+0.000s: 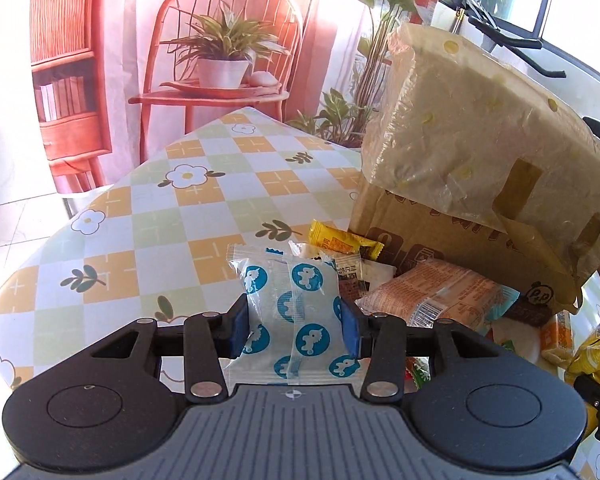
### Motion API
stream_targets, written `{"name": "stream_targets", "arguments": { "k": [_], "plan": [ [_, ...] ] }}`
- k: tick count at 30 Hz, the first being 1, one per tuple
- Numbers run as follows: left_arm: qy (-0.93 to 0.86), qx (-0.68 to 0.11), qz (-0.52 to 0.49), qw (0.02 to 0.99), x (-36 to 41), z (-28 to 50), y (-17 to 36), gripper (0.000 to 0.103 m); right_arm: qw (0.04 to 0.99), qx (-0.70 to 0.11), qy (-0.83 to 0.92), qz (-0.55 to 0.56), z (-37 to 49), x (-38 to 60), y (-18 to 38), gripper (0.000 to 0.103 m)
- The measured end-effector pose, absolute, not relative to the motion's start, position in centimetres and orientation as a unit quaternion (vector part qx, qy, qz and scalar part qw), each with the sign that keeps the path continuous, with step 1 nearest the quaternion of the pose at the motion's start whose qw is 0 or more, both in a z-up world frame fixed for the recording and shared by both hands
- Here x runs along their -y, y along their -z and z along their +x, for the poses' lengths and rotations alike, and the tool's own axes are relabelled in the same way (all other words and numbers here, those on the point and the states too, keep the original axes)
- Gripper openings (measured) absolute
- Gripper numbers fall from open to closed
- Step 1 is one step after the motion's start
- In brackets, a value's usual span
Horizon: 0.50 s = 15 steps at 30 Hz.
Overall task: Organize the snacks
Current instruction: 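Carry both packs over the box and release them inside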
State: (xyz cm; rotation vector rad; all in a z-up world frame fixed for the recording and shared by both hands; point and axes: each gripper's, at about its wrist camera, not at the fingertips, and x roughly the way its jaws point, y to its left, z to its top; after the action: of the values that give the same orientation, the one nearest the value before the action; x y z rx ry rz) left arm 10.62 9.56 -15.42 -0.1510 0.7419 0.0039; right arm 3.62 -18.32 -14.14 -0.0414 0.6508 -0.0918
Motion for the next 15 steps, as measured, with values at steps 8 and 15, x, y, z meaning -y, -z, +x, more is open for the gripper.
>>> {"name": "stream_targets", "arguments": {
  "k": [8, 15],
  "plan": [
    [0.026, -0.295, -0.076, 0.952, -8.3, 12.6, 10.3, 0.048, 0.97, -0.223, 0.068, -0.062, 4.3, 19.1, 7.4, 0.074],
    [0.077, -0.23, -0.065, 0.968, -5.4, 14.6, 3.7, 0.048, 0.983, -0.162, 0.056, -0.065, 7.2, 20.0, 0.1, 0.074]
  ]
}}
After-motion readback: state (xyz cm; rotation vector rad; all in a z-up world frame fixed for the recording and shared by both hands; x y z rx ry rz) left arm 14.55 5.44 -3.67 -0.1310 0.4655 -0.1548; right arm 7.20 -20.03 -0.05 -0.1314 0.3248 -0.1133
